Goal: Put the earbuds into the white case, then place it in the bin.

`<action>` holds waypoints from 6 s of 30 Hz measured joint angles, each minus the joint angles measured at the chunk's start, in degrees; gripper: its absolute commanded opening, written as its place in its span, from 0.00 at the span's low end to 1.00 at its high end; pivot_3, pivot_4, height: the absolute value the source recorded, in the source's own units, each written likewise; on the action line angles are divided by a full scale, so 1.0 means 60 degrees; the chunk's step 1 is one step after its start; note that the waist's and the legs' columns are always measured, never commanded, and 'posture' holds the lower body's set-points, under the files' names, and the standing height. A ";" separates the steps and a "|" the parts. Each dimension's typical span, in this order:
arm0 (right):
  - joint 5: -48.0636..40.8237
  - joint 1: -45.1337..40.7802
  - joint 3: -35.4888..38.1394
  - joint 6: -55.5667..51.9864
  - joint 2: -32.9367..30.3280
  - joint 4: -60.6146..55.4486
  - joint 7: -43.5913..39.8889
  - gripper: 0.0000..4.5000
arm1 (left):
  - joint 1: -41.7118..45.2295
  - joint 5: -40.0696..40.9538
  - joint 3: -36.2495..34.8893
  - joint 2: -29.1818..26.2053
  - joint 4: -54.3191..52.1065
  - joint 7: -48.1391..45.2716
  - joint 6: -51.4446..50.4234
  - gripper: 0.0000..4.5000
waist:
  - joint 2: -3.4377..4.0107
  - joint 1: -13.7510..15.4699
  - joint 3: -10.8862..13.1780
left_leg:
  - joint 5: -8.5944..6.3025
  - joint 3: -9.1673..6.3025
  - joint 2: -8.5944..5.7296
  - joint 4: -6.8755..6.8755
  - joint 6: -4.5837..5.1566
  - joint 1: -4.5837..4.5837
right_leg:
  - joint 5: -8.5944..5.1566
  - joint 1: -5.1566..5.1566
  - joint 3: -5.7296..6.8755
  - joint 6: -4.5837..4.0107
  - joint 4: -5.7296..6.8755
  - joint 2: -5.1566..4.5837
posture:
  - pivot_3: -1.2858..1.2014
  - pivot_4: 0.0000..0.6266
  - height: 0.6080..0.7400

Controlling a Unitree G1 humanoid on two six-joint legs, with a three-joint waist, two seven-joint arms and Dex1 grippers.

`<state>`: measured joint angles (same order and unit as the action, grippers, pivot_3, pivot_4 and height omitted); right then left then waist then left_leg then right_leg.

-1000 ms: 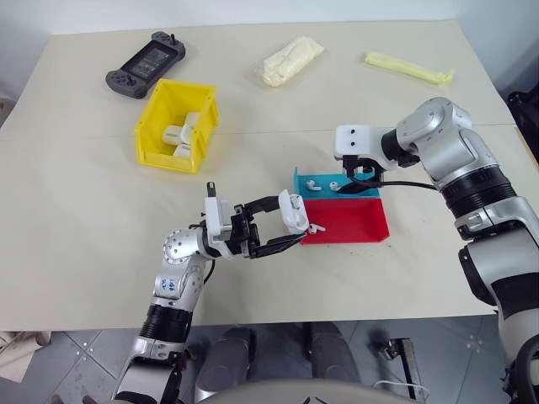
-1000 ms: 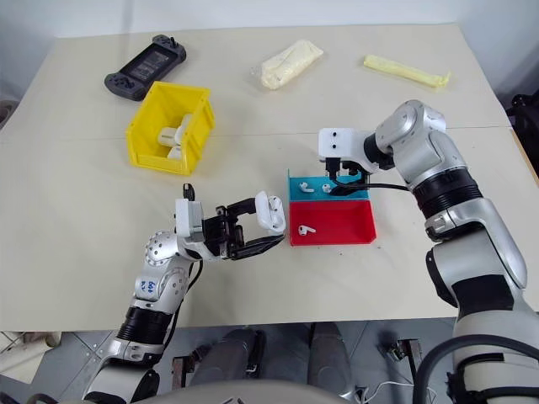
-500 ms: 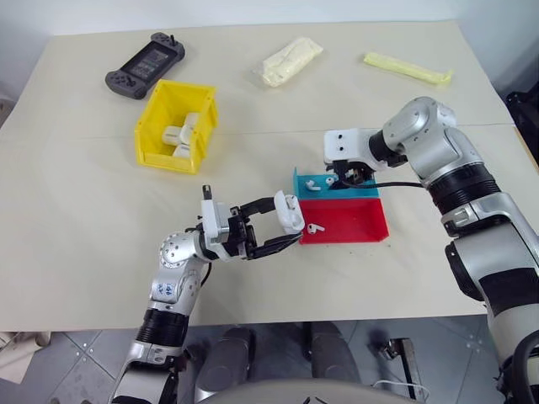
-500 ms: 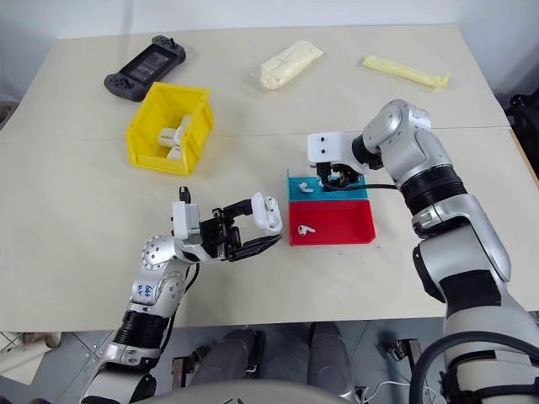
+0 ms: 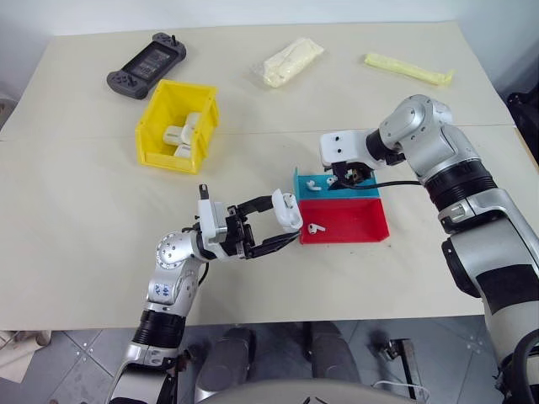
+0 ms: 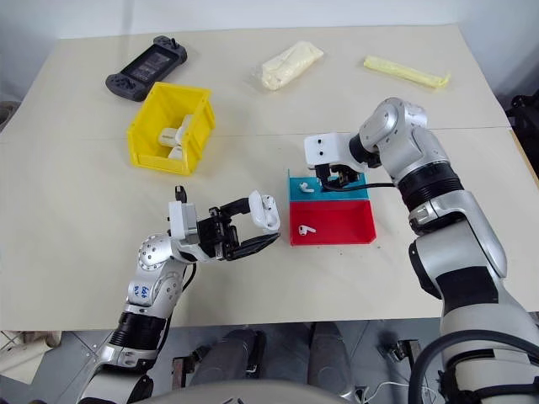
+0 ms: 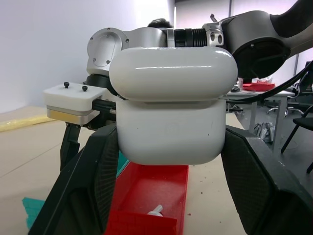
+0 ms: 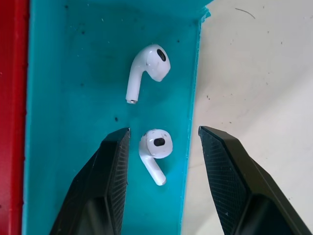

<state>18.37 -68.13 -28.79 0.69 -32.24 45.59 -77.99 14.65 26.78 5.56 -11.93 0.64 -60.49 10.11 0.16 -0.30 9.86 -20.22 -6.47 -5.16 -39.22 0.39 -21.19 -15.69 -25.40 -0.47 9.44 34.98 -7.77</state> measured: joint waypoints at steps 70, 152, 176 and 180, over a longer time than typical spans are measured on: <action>-0.6032 0.7515 0.7366 -0.4755 -0.1619 -0.8014 0.0802 0.12 | 0.0701 0.0393 0.0069 0.0028 0.0068 -0.0512 -0.0675 0.61 | -0.0004 0.0245 -0.0003 | -0.0003 0.0039 0.0008 -0.0002 0.0005 0.0005 | 0.0001 -0.0008 -0.0013 -0.0002 0.0004 0.0002 | 0.52 0.24 1.00; -1.0230 0.8306 0.5178 -0.5676 -0.1763 -1.1982 0.4164 0.01 | 0.2463 -0.2513 0.0771 -0.1751 0.1627 -0.0537 -0.0610 0.61 | -0.0015 0.0280 0.0002 | -0.0002 0.0023 -0.0003 -0.0001 0.0010 0.0000 | 0.0003 0.0001 -0.0005 -0.0001 -0.0003 0.0003 | 0.52 0.24 1.00; -0.8844 0.9960 0.5815 -0.5481 -0.2004 -1.1392 0.3951 0.01 | 0.1578 -0.1327 0.0430 -0.1345 0.0412 -0.0424 -0.1087 0.61 | -0.0016 0.0267 0.0003 | -0.0002 0.0026 -0.0002 0.0001 0.0013 0.0002 | 0.0003 -0.0001 -0.0004 -0.0001 0.0002 -0.0001 | 0.52 0.24 1.00; -0.9275 1.0708 0.6900 -0.5181 -0.1990 -1.1486 0.3809 0.04 | 0.0722 -0.0668 -0.0286 -0.1663 -0.0130 -0.0264 -0.1413 0.61 | -0.0016 0.0273 0.0003 | -0.0002 0.0026 0.0011 0.0003 0.0012 0.0006 | 0.0003 -0.0001 -0.0006 -0.0001 0.0003 0.0005 | 0.52 0.24 1.00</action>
<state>-37.28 -3.89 12.61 -30.39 -44.18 -23.33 -55.14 18.98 22.77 3.85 -21.91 -0.14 -62.08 1.64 0.07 1.34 9.88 -20.23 -6.31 -5.10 -39.20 0.47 -21.16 -15.67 -25.41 -0.50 9.44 35.00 -7.75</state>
